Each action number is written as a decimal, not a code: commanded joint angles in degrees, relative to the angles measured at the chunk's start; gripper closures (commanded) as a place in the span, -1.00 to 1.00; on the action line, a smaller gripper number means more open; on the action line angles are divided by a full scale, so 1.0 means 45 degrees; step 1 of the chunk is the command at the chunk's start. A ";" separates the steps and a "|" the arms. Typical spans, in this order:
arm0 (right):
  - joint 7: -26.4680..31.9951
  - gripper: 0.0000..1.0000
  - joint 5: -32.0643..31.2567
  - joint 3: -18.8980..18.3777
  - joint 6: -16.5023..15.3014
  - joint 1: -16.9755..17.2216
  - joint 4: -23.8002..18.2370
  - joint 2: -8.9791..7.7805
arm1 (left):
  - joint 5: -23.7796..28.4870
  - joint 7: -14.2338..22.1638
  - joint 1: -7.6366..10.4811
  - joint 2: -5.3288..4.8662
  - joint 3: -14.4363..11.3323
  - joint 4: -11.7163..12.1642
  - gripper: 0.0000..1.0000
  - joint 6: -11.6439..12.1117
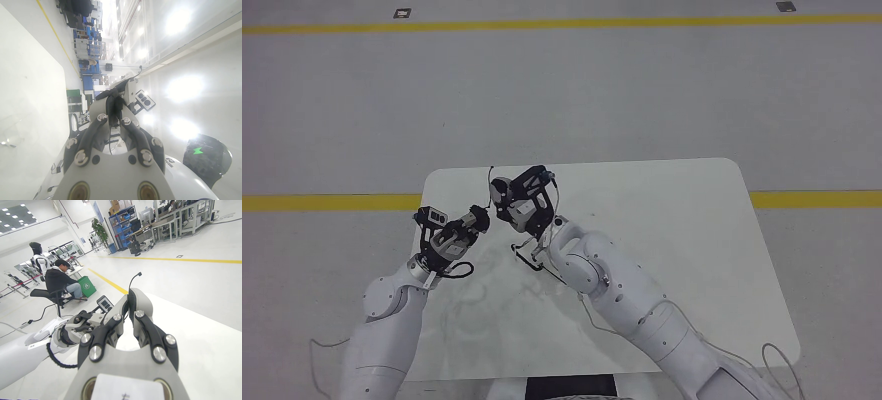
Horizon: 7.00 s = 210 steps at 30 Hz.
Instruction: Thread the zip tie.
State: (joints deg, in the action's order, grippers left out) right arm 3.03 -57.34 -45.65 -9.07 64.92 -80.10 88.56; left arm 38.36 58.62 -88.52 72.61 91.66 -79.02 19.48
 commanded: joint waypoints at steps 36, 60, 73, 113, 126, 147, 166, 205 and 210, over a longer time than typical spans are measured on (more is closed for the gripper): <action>-0.0434 1.00 -0.0362 -0.0155 -0.0078 0.0214 -0.0304 0.0088 | 0.0000 0.0000 0.0000 0.0000 0.0000 0.0000 1.00 0.0000; -0.1089 1.00 -0.0717 -0.0438 0.0463 0.0716 -0.0655 0.0174 | -0.0269 0.1235 0.0408 0.0018 0.0537 0.0141 1.00 0.0000; -0.1024 1.00 -0.0804 -0.0433 0.0201 0.0856 -0.0880 0.0154 | -0.0272 0.1816 0.0593 0.0179 0.0782 0.0379 1.00 0.0000; -0.1463 1.00 -0.1247 -0.0160 0.0316 0.0989 -0.0635 0.0373 | -0.0272 0.1816 0.0593 0.0179 0.0782 0.0379 1.00 0.0000; -0.1580 1.00 -0.1306 -0.0148 0.0210 0.0966 -0.0539 0.0426 | -0.0272 0.1816 0.0593 0.0179 0.0782 0.0379 1.00 0.0000; -0.1349 1.00 -0.1430 -0.0234 0.0196 0.1087 -0.0572 0.0452 | -0.0272 0.1816 0.0593 0.0179 0.0782 0.0379 1.00 0.0000; -0.1484 1.00 -0.1412 -0.0308 -0.0062 0.1226 -0.0757 0.0450 | -0.0272 0.1816 0.0593 0.0179 0.0782 0.0379 1.00 0.0000; -0.1479 1.00 -0.1555 -0.0303 0.0147 0.1105 -0.0462 0.0565 | -0.0272 0.1816 0.0593 0.0179 0.0782 0.0379 1.00 0.0000; -0.1386 1.00 -0.1540 -0.0307 0.0100 0.1132 -0.0444 0.0567 | -0.0272 0.1816 0.0593 0.0179 0.0782 0.0379 1.00 0.0000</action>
State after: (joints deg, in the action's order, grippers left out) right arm -3.31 -64.30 -47.01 -8.59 69.97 -82.10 91.11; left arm 37.14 66.79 -85.85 73.41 95.18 -77.31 19.48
